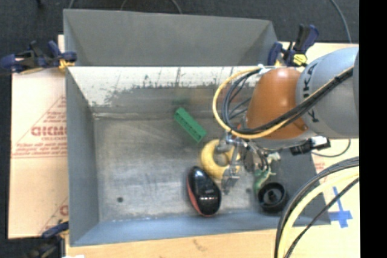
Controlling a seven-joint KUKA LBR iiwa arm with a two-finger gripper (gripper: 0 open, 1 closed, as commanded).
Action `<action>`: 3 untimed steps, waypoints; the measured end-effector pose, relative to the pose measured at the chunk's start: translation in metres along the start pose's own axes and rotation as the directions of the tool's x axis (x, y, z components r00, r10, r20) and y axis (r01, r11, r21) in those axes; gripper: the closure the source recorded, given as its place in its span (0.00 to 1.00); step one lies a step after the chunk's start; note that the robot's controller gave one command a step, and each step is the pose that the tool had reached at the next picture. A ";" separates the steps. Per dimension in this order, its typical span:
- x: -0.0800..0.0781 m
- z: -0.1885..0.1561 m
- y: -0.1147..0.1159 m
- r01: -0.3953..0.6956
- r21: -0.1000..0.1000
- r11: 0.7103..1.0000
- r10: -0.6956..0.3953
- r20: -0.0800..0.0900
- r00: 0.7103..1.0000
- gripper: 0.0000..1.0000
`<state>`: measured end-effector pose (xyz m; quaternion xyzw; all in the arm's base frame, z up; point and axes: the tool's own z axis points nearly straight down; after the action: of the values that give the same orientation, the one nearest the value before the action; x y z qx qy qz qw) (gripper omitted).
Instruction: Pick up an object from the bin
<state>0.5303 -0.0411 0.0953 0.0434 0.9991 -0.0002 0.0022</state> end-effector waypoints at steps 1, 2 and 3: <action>-0.008 0.010 0.016 0.035 0.006 0.999 -0.035 0.010 0.999 0.00; -0.026 0.010 0.033 0.023 0.011 1.000 -0.023 0.030 0.999 0.00; -0.024 0.008 0.032 0.029 0.004 1.000 -0.029 0.036 0.999 1.00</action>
Offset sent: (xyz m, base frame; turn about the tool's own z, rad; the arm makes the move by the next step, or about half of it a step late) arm 0.0190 0.0425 -0.0253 -0.0314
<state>0.5567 -0.0112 0.0876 0.0288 0.9994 -0.0030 0.0202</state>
